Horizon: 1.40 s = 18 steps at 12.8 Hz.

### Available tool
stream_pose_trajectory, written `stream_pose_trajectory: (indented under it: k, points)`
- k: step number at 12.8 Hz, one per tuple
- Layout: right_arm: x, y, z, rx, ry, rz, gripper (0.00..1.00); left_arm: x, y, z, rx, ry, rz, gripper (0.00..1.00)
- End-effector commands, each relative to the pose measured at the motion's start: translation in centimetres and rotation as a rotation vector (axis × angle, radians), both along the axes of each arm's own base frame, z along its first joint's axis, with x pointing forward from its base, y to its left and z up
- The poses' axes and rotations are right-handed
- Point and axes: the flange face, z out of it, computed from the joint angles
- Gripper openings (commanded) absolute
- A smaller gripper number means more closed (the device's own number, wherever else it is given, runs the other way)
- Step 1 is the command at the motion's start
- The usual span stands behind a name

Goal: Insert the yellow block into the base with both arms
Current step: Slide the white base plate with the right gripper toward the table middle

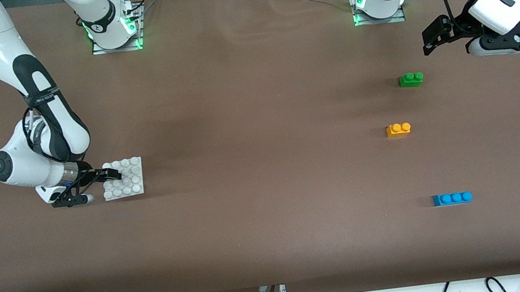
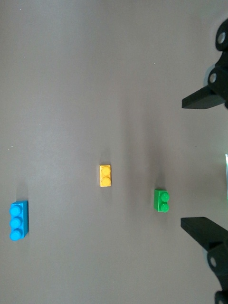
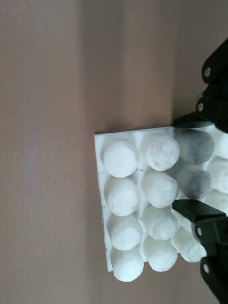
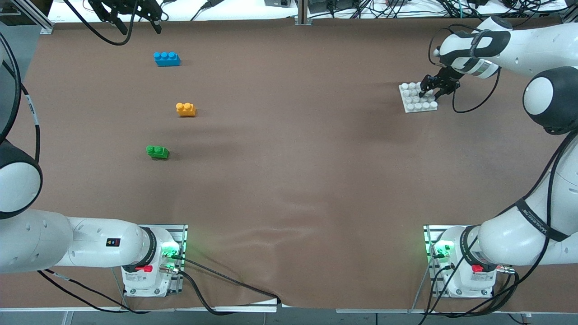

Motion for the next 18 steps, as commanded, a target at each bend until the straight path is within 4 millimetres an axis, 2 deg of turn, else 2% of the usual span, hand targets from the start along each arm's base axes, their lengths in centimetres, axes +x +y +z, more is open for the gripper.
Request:
stream_pose_trajectory:
  k: [1, 18]
  points:
    - [0.7, 2.7, -2.0, 0.002, 0.021, -0.013, 0.66, 0.3, 0.3, 0.6, 0.024, 0.001, 0.002, 1.00]
    - [1.5, 13.8, -1.0, -0.021, 0.026, -0.042, 0.66, 0.3, 0.3, 0.5, 0.022, 0.001, 0.001, 1.00]
